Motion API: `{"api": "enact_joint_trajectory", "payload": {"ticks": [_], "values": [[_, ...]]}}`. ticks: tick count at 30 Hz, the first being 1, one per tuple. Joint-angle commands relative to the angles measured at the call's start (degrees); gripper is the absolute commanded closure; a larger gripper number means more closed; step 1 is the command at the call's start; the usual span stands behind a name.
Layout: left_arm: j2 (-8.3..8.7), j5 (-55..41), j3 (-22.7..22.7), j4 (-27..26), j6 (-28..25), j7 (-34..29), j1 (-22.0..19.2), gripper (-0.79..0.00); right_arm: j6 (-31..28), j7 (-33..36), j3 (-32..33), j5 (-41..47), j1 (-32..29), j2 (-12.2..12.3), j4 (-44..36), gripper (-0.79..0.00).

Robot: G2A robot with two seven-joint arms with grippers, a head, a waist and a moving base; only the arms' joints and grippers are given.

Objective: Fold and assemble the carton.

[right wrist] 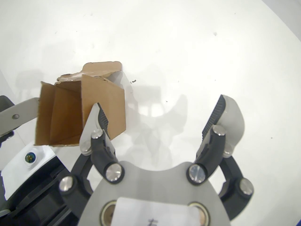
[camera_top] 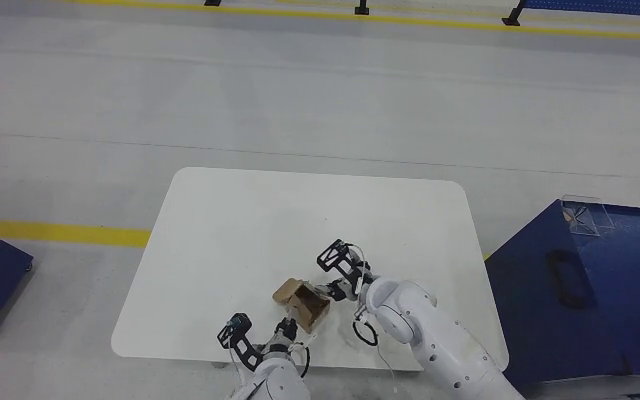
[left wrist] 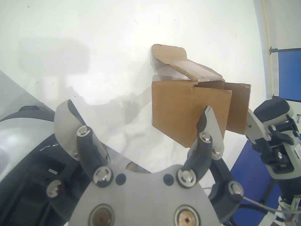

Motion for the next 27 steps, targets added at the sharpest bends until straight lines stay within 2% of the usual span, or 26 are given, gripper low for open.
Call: {"api": "enact_joint_trajectory", "payload": {"ticks": [1, 9, 14, 19, 23, 27], "values": [[-0.47, -0.90, 0.55, 1.31, 0.00, 0.50, -0.80, -0.785, 0.07, -0.04, -0.48, -0.60, 0.13, -0.20, 0.74, -0.785], [-1.92, -3.97, 3.05, 5.13, 0.00, 2.49, -3.95, -0.785, 0.91, -0.22, -1.69, -2.12, 0.77, -1.05, 2.88, -0.785], [-2.60, -6.47, 4.84, 4.09, 0.00, 3.80, -5.06, -0.785, 1.55, -0.74, -0.28, -3.55, 0.80, -1.02, 2.36, -0.785], [-3.19, -8.15, 6.53, -0.29, 0.00, 5.49, -5.43, -0.785, 1.77, -1.88, 1.23, -5.53, 0.75, -0.91, 1.64, -0.785], [-3.07, -6.30, 6.11, -5.01, 0.00, 8.91, -3.83, -0.785, 2.25, -3.21, 2.05, -6.05, 0.58, -1.02, 0.92, -0.785], [-2.14, -1.70, 3.79, -11.97, 0.00, 11.10, -0.46, -0.785, 0.45, -3.51, 5.01, 0.86, -0.99, -0.90, -0.97, -0.785]]}}
